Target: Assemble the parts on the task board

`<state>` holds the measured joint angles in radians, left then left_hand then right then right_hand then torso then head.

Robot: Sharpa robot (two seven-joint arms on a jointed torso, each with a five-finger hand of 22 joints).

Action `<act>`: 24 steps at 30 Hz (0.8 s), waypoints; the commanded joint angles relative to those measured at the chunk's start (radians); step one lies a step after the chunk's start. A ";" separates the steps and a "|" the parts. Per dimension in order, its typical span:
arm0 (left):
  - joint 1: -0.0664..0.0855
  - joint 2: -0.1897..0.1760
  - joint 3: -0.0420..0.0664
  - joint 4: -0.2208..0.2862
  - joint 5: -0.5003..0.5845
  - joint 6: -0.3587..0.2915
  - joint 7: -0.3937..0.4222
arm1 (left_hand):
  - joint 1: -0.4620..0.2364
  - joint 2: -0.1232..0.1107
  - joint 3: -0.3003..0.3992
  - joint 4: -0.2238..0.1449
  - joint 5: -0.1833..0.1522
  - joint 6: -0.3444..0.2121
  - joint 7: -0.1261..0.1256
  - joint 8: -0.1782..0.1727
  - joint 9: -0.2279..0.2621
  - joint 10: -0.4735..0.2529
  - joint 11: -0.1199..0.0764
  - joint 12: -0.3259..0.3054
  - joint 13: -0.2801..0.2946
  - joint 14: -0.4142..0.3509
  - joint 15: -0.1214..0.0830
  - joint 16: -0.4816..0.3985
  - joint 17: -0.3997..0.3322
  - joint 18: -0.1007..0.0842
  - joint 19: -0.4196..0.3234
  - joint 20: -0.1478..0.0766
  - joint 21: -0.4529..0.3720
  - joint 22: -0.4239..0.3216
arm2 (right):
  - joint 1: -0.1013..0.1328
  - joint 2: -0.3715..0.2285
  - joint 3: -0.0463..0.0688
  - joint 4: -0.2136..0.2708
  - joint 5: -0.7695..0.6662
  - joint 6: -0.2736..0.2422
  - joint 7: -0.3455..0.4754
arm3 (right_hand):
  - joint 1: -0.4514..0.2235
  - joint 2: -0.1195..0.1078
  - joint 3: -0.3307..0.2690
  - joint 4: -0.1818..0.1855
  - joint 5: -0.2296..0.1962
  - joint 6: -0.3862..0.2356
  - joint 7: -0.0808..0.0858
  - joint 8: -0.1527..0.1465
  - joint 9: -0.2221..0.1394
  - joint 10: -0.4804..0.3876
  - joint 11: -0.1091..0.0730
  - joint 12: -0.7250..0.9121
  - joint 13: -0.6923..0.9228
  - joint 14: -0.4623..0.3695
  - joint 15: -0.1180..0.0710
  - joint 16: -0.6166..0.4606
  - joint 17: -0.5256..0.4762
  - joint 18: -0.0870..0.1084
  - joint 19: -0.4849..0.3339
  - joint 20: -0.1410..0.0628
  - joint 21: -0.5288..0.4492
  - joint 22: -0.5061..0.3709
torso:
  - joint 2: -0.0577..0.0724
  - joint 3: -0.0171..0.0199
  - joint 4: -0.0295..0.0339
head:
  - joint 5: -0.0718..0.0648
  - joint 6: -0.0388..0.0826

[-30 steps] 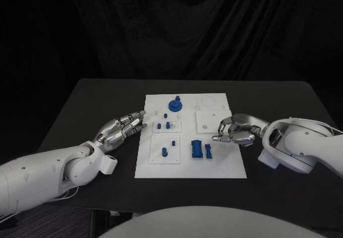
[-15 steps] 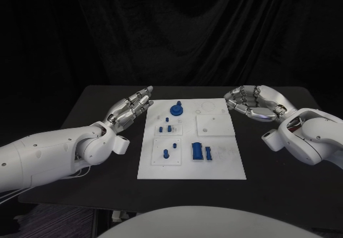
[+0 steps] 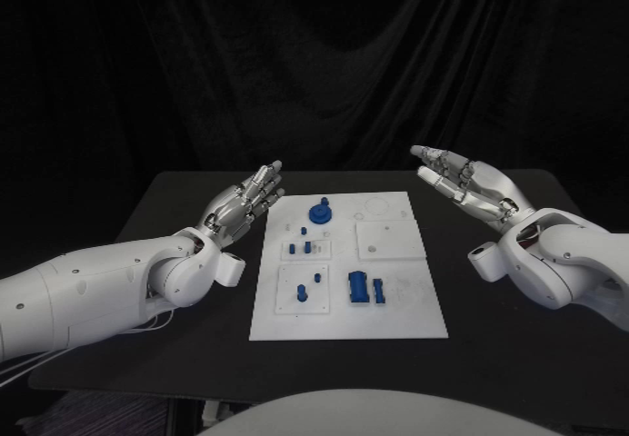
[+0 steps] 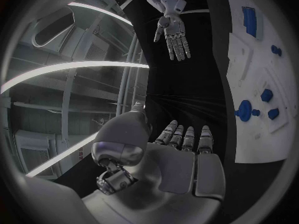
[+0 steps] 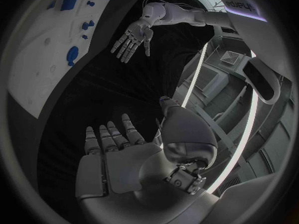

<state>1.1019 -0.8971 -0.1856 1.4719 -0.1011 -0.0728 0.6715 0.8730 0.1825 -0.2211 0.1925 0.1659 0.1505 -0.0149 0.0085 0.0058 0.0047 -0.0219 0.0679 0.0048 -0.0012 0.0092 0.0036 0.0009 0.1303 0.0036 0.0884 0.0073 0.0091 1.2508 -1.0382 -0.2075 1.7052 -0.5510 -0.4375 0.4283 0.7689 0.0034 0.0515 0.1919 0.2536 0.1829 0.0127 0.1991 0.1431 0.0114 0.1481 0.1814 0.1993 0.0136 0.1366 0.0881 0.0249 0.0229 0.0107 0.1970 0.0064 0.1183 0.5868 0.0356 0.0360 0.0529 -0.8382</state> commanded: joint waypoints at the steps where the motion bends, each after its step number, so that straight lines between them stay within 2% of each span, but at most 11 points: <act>1: -0.005 0.013 0.017 0.013 0.019 -0.115 -0.019 | -0.271 -0.057 0.068 -0.060 -0.051 -0.046 0.015 -0.008 -0.006 -0.005 0.022 -0.068 -0.005 0.001 -0.009 -0.004 -0.001 -0.039 -0.004 -0.088 -0.007 -0.009 | -0.025 0.030 0.022 -0.017 0.110 -0.075 0.013 | -0.237 -0.003 -0.052 -0.059 -0.078 -0.057 -0.013 -0.061 -0.044 -0.011 -0.046 -0.056 -0.061 -0.014 -0.042 -0.088 -0.025 -0.023 -0.011 -0.061 -0.006 -0.036 | -0.009 -0.0076 -0.0074 | -0.009 0.040; 7: -0.020 0.048 0.073 0.041 0.046 -0.308 -0.063 | -0.410 -0.085 0.101 -0.093 -0.078 -0.067 0.015 -0.008 -0.006 -0.005 0.022 -0.068 -0.005 0.001 -0.009 -0.004 -0.001 -0.052 -0.004 -0.088 -0.007 -0.009 | -0.102 0.130 0.104 -0.069 0.304 -0.188 0.048 | -0.360 -0.003 -0.052 -0.088 -0.119 -0.085 -0.013 -0.093 -0.067 -0.011 -0.069 -0.085 -0.093 -0.014 -0.062 -0.088 -0.025 -0.023 -0.011 -0.093 -0.006 -0.118 | -0.025 -0.0211 -0.0212 | -0.030 0.136; 8: -0.023 0.053 0.082 0.046 0.051 -0.340 -0.070 | -0.428 -0.089 0.106 -0.097 -0.081 -0.071 0.015 -0.008 -0.006 -0.005 0.022 -0.068 -0.005 0.001 -0.009 -0.004 -0.001 -0.130 -0.004 -0.088 -0.007 -0.009 | -0.114 0.146 0.116 -0.077 0.334 -0.205 0.053 | -0.377 -0.003 -0.052 -0.092 -0.124 -0.089 -0.013 -0.098 -0.070 -0.011 -0.071 -0.089 -0.098 -0.014 -0.065 -0.088 -0.025 -0.023 -0.011 -0.095 -0.006 -0.118 | -0.027 -0.0230 -0.0232 | -0.033 0.150; 9: -0.026 0.059 0.091 0.050 0.055 -0.372 -0.077 | -0.445 -0.093 0.110 -0.101 -0.084 -0.075 0.015 -0.008 -0.006 -0.005 0.022 -0.068 -0.005 0.001 -0.009 -0.004 -0.001 -0.130 -0.004 -0.088 -0.007 -0.009 | -0.126 0.161 0.128 -0.085 0.363 -0.222 0.058 | -0.392 -0.003 -0.052 -0.095 -0.129 -0.092 -0.013 -0.102 -0.073 -0.011 -0.074 -0.093 -0.101 -0.014 -0.137 -0.088 -0.025 -0.023 -0.011 -0.100 -0.006 -0.118 | -0.030 -0.0249 -0.0251 | -0.036 0.163; 10: -0.028 0.065 0.100 0.055 0.060 -0.404 -0.085 | -0.463 -0.097 0.114 -0.105 -0.088 -0.076 0.015 -0.008 -0.006 -0.005 0.022 -0.068 -0.005 0.001 -0.009 -0.004 -0.001 -0.130 -0.004 -0.088 -0.007 -0.009 | -0.136 0.174 0.140 -0.092 0.389 -0.238 0.063 | -0.407 -0.003 -0.052 -0.100 -0.134 -0.095 -0.013 -0.105 -0.143 -0.011 -0.076 -0.096 -0.106 -0.014 -0.137 -0.088 -0.025 -0.023 -0.011 -0.104 -0.006 -0.118 | -0.032 -0.0265 -0.0267 | -0.039 0.174; 11: -0.032 0.073 0.114 0.062 0.066 -0.450 -0.095 | -0.485 -0.101 0.119 -0.110 -0.092 -0.151 0.015 -0.008 -0.006 -0.005 0.022 -0.068 -0.005 0.001 -0.009 -0.004 -0.001 -0.130 -0.004 -0.088 -0.007 -0.009 | -0.150 0.193 0.155 -0.101 0.425 -0.259 0.069 | -0.426 -0.003 -0.052 -0.105 -0.141 -0.099 -0.013 -0.110 -0.143 -0.011 -0.148 -0.101 -0.110 -0.014 -0.137 -0.088 -0.025 -0.023 -0.011 -0.108 -0.006 -0.118 | -0.034 -0.0287 -0.0290 | -0.042 0.190; 12: -0.034 0.078 0.123 0.066 0.070 -0.480 -0.102 | -0.500 -0.104 0.122 -0.114 -0.095 -0.151 0.015 -0.008 -0.006 -0.005 0.022 -0.068 -0.005 0.001 -0.009 -0.004 -0.001 -0.130 -0.004 -0.088 -0.007 -0.009 | -0.159 0.204 0.163 -0.107 0.446 -0.271 0.073 | -0.440 -0.003 -0.052 -0.107 -0.145 -0.102 -0.013 -0.114 -0.143 -0.011 -0.148 -0.104 -0.114 -0.014 -0.137 -0.088 -0.025 -0.023 -0.011 -0.111 -0.006 -0.118 | -0.036 -0.0300 -0.0303 | -0.044 0.199; 15: -0.041 0.092 0.145 0.078 0.081 -0.558 -0.120 | -0.539 -0.112 0.132 -0.192 -0.166 -0.151 0.015 -0.008 -0.006 -0.005 0.022 -0.068 -0.005 0.001 -0.009 -0.004 -0.001 -0.130 -0.004 -0.088 -0.007 -0.009 | -0.179 0.230 0.185 -0.121 0.498 -0.301 0.082 | -0.475 -0.003 -0.052 -0.116 -0.157 -0.109 -0.013 -0.123 -0.143 -0.011 -0.148 -0.181 -0.123 -0.014 -0.137 -0.088 -0.025 -0.023 -0.011 -0.119 -0.006 -0.118 | -0.040 -0.0331 -0.0334 | -0.049 0.221; 16: -0.042 0.096 0.152 0.081 0.085 -0.581 -0.125 | -0.553 -0.182 0.136 -0.192 -0.166 -0.151 0.015 -0.008 -0.006 -0.005 0.022 -0.068 -0.005 0.001 -0.009 -0.004 -0.001 -0.130 -0.004 -0.088 -0.007 -0.009 | -0.185 0.238 0.191 -0.125 0.511 -0.309 0.085 | -0.487 -0.003 -0.052 -0.118 -0.160 -0.112 -0.013 -0.126 -0.143 -0.011 -0.148 -0.181 -0.127 -0.014 -0.137 -0.088 -0.025 -0.023 -0.011 -0.122 -0.006 -0.118 | -0.041 -0.0339 -0.0342 | -0.050 0.226; 18: -0.046 0.105 0.166 0.088 0.091 -0.628 -0.136 | -0.583 -0.182 0.147 -0.192 -0.166 -0.151 0.015 -0.008 -0.006 -0.005 0.022 -0.068 -0.005 0.001 -0.009 -0.004 -0.001 -0.130 -0.004 -0.088 -0.007 -0.009 | -0.195 0.251 0.201 -0.131 0.536 -0.324 0.089 | -0.513 -0.003 -0.052 -0.192 -0.169 -0.183 -0.013 -0.199 -0.143 -0.011 -0.148 -0.181 -0.199 -0.014 -0.137 -0.088 -0.025 -0.023 -0.011 -0.197 -0.006 -0.118 | -0.042 -0.0352 -0.0355 | -0.052 0.235; 24: -0.051 0.116 0.184 0.097 0.100 -0.692 -0.150 | -0.641 -0.182 0.221 -0.192 -0.166 -0.151 0.015 -0.008 -0.006 -0.005 0.022 -0.068 -0.005 0.001 -0.009 -0.004 -0.001 -0.130 -0.004 -0.088 -0.007 -0.009 | -0.201 0.258 0.207 -0.135 0.551 -0.332 0.092 | -0.564 -0.003 -0.052 -0.192 -0.254 -0.183 -0.013 -0.199 -0.143 -0.011 -0.148 -0.181 -0.199 -0.014 -0.137 -0.088 -0.025 -0.023 -0.011 -0.197 -0.006 -0.118 | -0.043 -0.0356 -0.0360 | -0.053 0.238</act>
<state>1.0516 -0.7829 -0.0037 1.5654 -0.0241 -0.6668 0.5412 0.3087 0.0225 -0.0538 0.0205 0.0161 0.0142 0.0000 0.0048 0.0012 0.0001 -0.0104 0.0057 0.0009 -0.0013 0.0091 0.0036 0.0016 0.0132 0.0025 0.0089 0.0035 0.0013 1.0519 -0.7799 -0.0016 1.5703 -0.0486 -0.7232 0.4962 0.2729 0.0002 0.0006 0.0326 0.0821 0.0288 -0.0017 0.0314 0.0080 0.0021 0.0159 0.0214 0.0306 0.0023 0.0141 0.0072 0.0013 0.0070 0.0001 0.0362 0.0064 0.0041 0.5455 0.0012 0.0012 -0.0002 -0.6009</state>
